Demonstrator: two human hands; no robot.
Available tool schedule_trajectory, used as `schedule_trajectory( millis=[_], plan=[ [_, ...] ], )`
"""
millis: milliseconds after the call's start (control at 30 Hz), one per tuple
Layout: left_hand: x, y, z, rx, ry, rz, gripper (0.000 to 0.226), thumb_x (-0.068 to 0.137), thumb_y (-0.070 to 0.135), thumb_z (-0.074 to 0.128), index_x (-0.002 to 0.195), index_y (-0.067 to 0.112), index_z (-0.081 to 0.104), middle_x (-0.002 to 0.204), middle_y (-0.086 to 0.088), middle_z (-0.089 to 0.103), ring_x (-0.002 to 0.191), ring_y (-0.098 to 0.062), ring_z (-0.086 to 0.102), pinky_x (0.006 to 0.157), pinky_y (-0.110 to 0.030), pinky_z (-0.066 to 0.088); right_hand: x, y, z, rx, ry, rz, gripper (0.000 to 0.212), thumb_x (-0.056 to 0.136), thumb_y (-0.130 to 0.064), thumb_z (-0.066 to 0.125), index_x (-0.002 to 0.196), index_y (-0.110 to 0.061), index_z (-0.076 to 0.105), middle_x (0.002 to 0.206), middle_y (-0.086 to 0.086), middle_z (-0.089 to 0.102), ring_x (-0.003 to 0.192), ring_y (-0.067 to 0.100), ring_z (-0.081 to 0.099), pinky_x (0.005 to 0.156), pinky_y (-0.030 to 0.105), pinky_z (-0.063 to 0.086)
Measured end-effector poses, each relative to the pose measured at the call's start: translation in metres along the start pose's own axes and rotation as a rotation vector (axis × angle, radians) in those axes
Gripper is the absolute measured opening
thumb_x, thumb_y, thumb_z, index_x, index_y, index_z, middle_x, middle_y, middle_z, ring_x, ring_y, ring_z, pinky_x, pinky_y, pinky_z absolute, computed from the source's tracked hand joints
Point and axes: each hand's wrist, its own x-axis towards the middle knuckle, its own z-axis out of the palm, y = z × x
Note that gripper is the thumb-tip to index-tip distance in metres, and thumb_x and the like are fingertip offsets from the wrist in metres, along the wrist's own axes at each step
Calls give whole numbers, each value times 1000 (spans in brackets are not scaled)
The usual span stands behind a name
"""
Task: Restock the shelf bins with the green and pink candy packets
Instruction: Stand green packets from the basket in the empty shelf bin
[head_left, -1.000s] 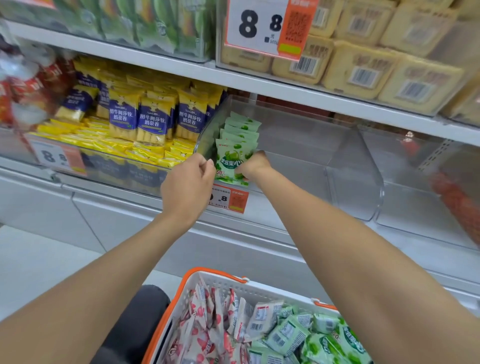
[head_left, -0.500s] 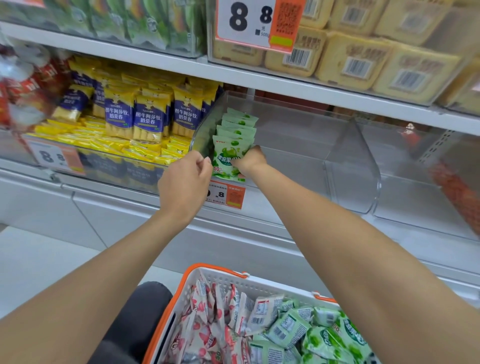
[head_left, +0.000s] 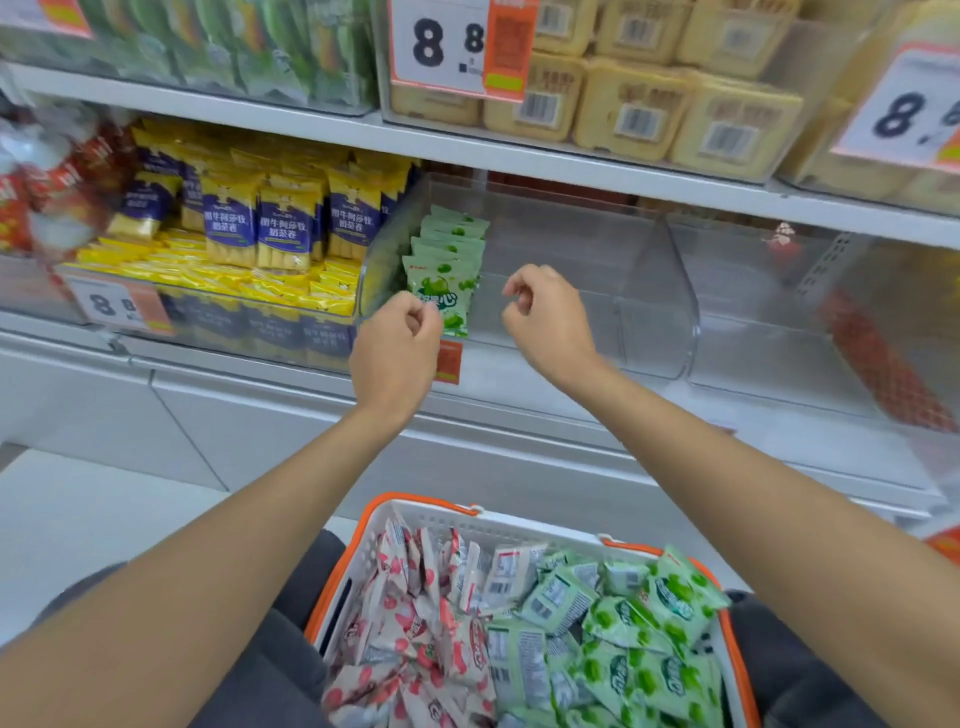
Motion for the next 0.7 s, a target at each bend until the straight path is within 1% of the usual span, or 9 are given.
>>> schedule_trajectory(
  millis=[67, 133, 233, 300, 400, 467, 600, 633, 700],
  plan=[
    [-18, 6, 14, -41, -115, -36, 30, 93, 27, 51, 68, 9, 52, 59, 1, 51, 62, -22, 47, 58, -35, 35, -34, 10, -14, -14, 8, -105, 16, 78, -3, 54, 86, -15, 62, 84, -4, 53, 73, 14, 50, 68, 32, 44],
    [-41, 1, 29, -48, -272, -72, 29, 90, 24, 53, 69, 4, 56, 60, -3, 53, 63, -24, 49, 61, -36, 38, -71, 27, -19, -10, -65, -124, 15, 76, -5, 57, 84, -17, 63, 81, -5, 54, 68, 11, 48, 66, 31, 43],
    [-81, -25, 47, 48, -543, -194, 27, 87, 19, 56, 66, 1, 59, 61, -7, 56, 62, -23, 50, 61, -32, 39, -130, 67, -14, -39, -329, 19, 18, 79, -5, 55, 89, -14, 67, 80, -4, 58, 70, 12, 51, 71, 31, 46],
    [-105, -45, 56, 83, -693, -263, 28, 84, 21, 57, 58, 10, 53, 59, -6, 54, 60, -21, 52, 60, -30, 39, -168, 102, -9, -115, -600, 184, 24, 83, -6, 55, 101, -13, 69, 90, 2, 65, 83, 18, 58, 76, 27, 44],
    [-131, -60, 60, 213, -833, -209, 24, 87, 20, 55, 63, 13, 54, 65, -10, 54, 59, -18, 49, 58, -29, 38, -204, 139, 2, -305, -931, 266, 39, 88, -10, 54, 127, -11, 59, 128, 9, 60, 117, 25, 55, 92, 27, 42],
    [-141, -64, 58, 239, -867, -212, 24, 90, 17, 54, 68, 9, 60, 69, -15, 60, 60, -20, 50, 59, -27, 40, -219, 151, 12, -300, -969, 318, 50, 91, -13, 55, 140, -7, 46, 143, 12, 49, 129, 27, 47, 104, 30, 39],
    [-149, -67, 54, 277, -895, -231, 27, 92, 14, 54, 79, -8, 65, 86, -18, 71, 61, -16, 55, 60, -25, 46, -247, 162, 33, -279, -1024, 422, 73, 90, -16, 61, 151, -10, 22, 152, 15, 35, 136, 33, 39, 110, 40, 36],
    [-150, -68, 54, 291, -921, -232, 26, 93, 15, 54, 83, -7, 65, 93, -18, 71, 60, -15, 56, 62, -26, 49, -253, 162, 37, -294, -1028, 425, 70, 88, -19, 65, 148, -10, 29, 148, 15, 40, 133, 33, 41, 109, 41, 38],
    [-151, -68, 55, 313, -959, -235, 23, 94, 17, 53, 88, -2, 64, 107, -13, 69, 61, -12, 61, 66, -29, 52, -257, 157, 40, -351, -1029, 362, 43, 87, -32, 70, 123, -11, 61, 122, 12, 62, 114, 27, 57, 103, 39, 44]
  ],
)
